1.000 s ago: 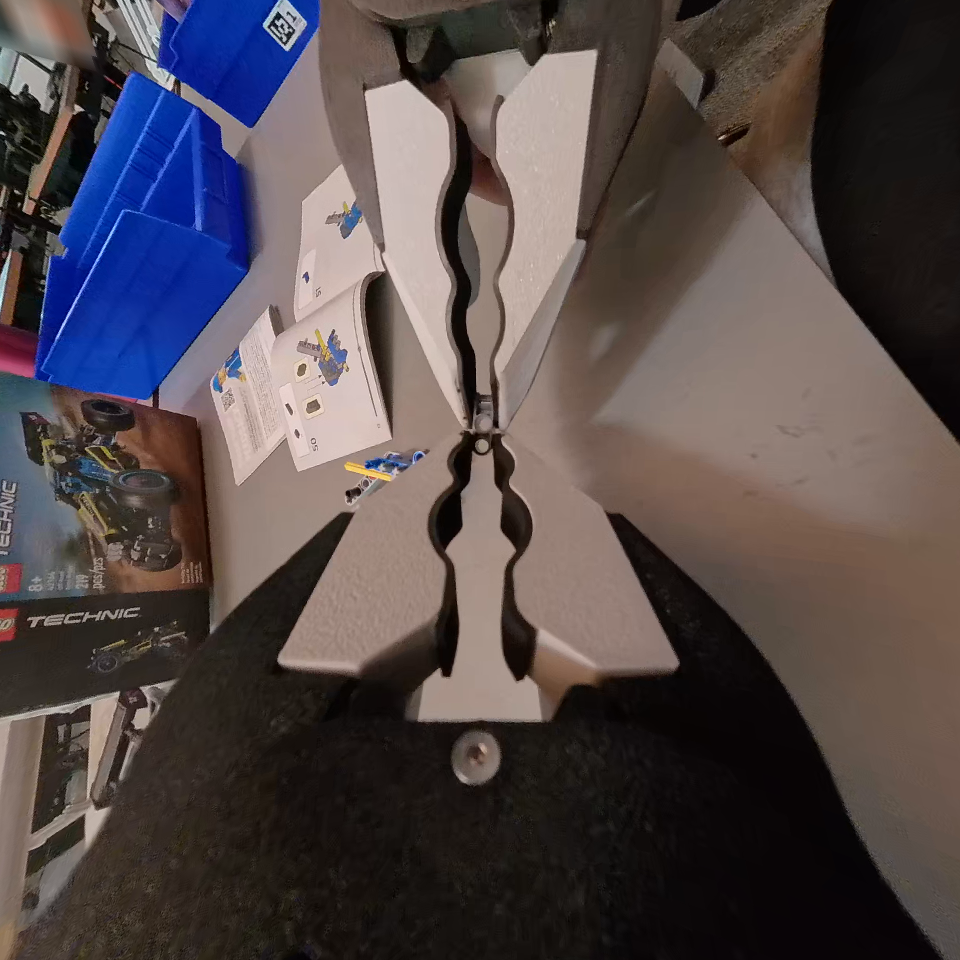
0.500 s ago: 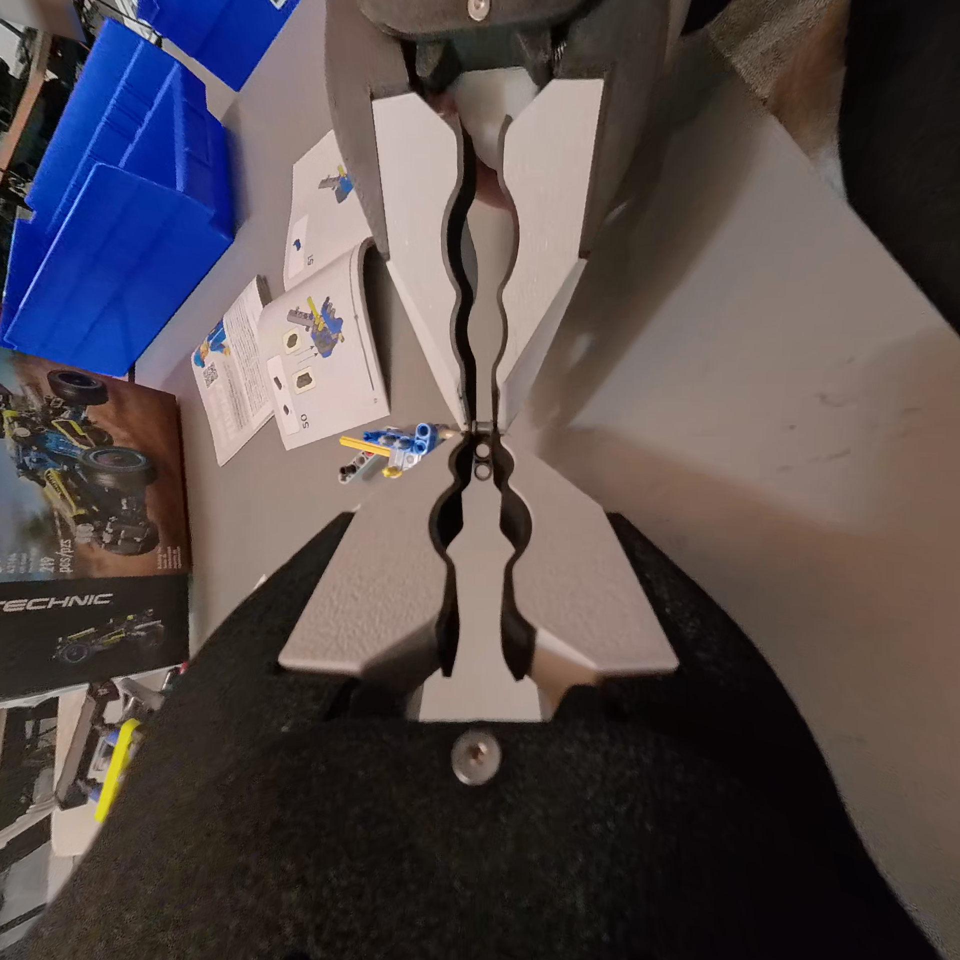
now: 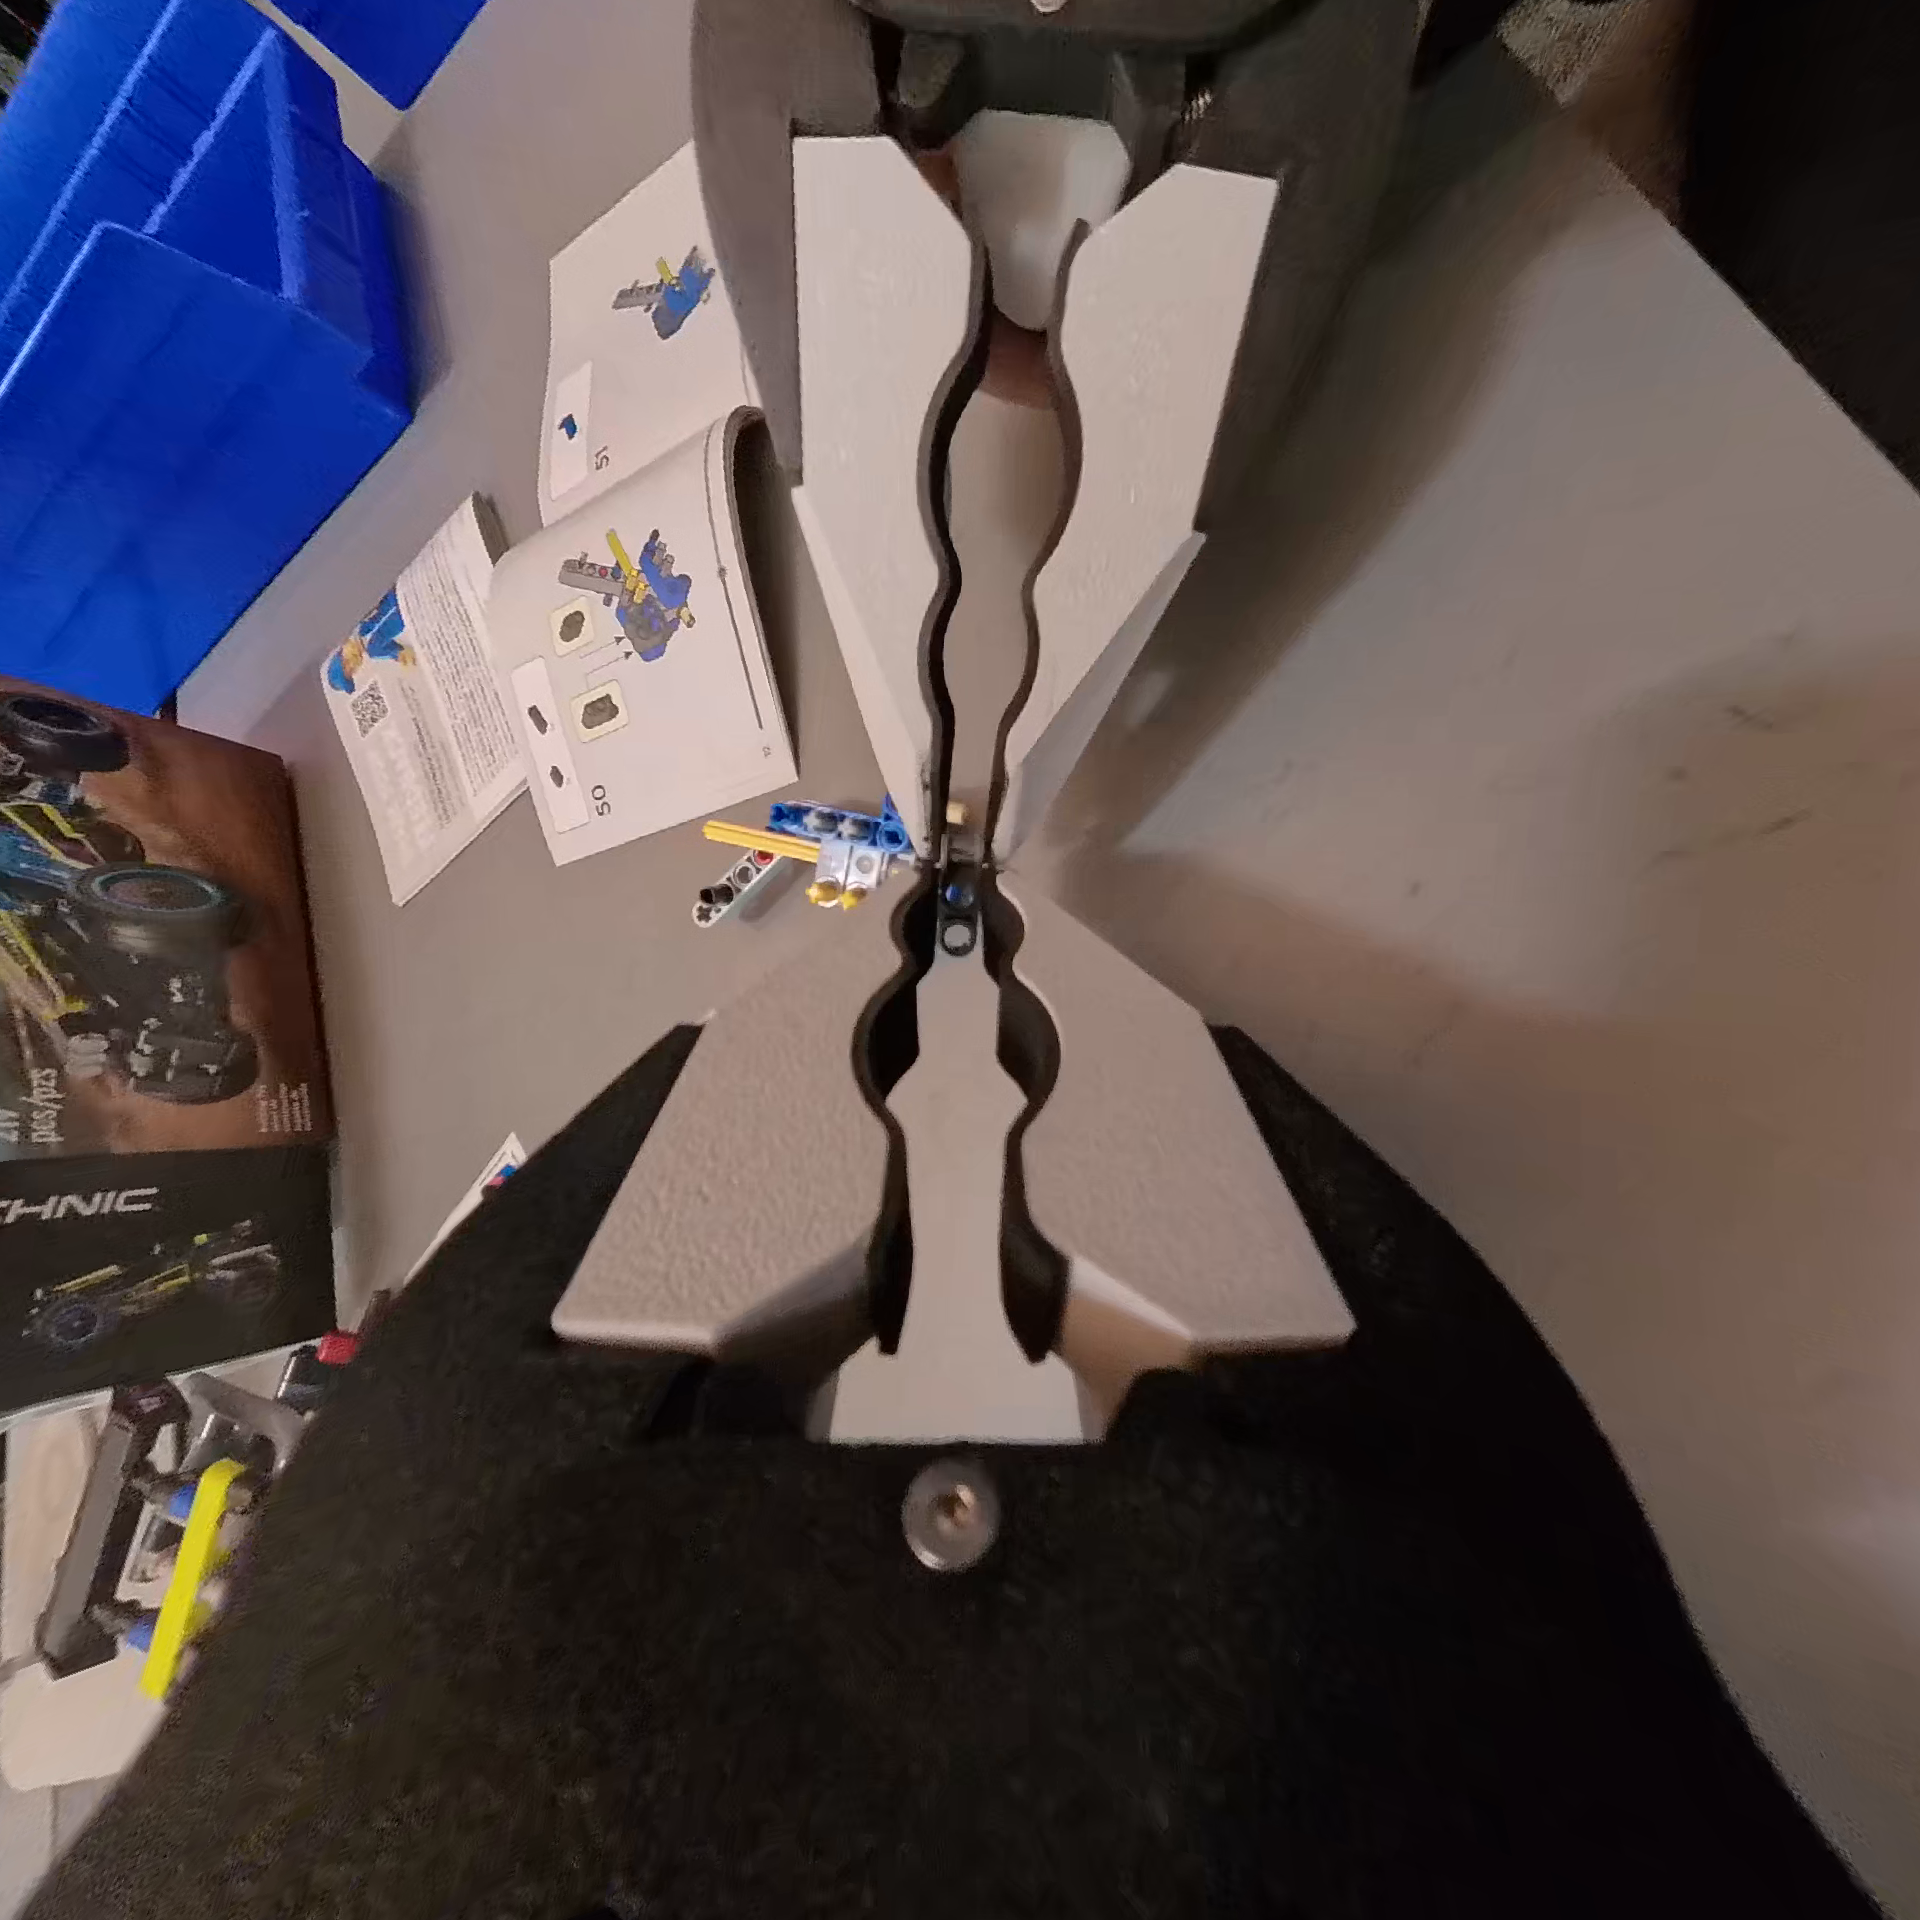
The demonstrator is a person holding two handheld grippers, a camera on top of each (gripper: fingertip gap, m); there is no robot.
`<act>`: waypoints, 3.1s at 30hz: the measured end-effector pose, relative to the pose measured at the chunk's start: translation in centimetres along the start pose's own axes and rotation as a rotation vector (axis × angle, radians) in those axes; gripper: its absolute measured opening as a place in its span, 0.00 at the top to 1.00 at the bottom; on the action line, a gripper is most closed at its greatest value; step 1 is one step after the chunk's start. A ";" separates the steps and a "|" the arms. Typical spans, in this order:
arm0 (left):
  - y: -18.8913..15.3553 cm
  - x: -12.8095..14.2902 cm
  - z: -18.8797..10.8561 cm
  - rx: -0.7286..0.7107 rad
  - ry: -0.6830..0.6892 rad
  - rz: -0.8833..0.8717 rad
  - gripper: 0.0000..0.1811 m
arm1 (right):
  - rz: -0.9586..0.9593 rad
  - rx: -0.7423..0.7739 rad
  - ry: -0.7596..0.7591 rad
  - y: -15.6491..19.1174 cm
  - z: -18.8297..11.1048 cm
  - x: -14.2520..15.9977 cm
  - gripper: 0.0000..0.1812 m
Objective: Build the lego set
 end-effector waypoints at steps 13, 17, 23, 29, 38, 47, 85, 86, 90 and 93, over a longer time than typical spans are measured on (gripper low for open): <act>0.7 0.5 0.2 0.011 -0.003 0.019 0.98 | 0.035 0.059 0.035 -0.9 -0.1 0.5 0.91; 1.0 0.9 0.0 0.036 -0.023 0.020 0.98 | 0.116 0.069 0.064 -2.9 -0.4 1.6 0.71; 1.6 1.4 0.9 0.062 0.002 0.043 0.98 | 0.127 -0.054 0.099 -3.5 1.2 3.0 0.69; 1.9 1.7 1.3 0.093 0.004 0.038 0.98 | 0.106 -0.147 0.118 -2.9 1.8 3.3 0.77; 1.4 1.2 1.2 0.114 0.021 -0.015 0.98 | 0.084 -0.150 0.127 -2.7 1.8 3.5 0.82; 1.4 0.9 1.8 0.086 0.045 -0.124 0.98 | 0.105 -0.163 0.134 -2.8 1.8 3.6 0.82; 1.3 0.3 2.1 -0.077 0.418 -0.064 0.97 | 0.105 -0.161 0.141 -2.8 2.5 3.5 0.83; 1.2 0.3 2.1 -0.099 0.430 -0.036 0.98 | 0.103 -0.159 0.140 -2.8 2.5 3.5 0.83; 1.3 0.4 2.1 -0.118 0.372 -0.210 0.97 | 0.098 -0.156 0.139 -2.8 2.5 3.5 0.83; 1.3 0.5 2.0 -0.120 0.278 -0.313 0.98 | 0.104 -0.160 0.140 -2.8 2.5 3.5 0.83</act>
Point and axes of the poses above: each gripper's, where its closed fingertips meet, z out along the fingers, x out of its underside, y = z × x across the jaws, the point moved 3 cm from there along -z, back along the fingers, and after that the axes turned 12 degrees about x, right-handed, at the moved point
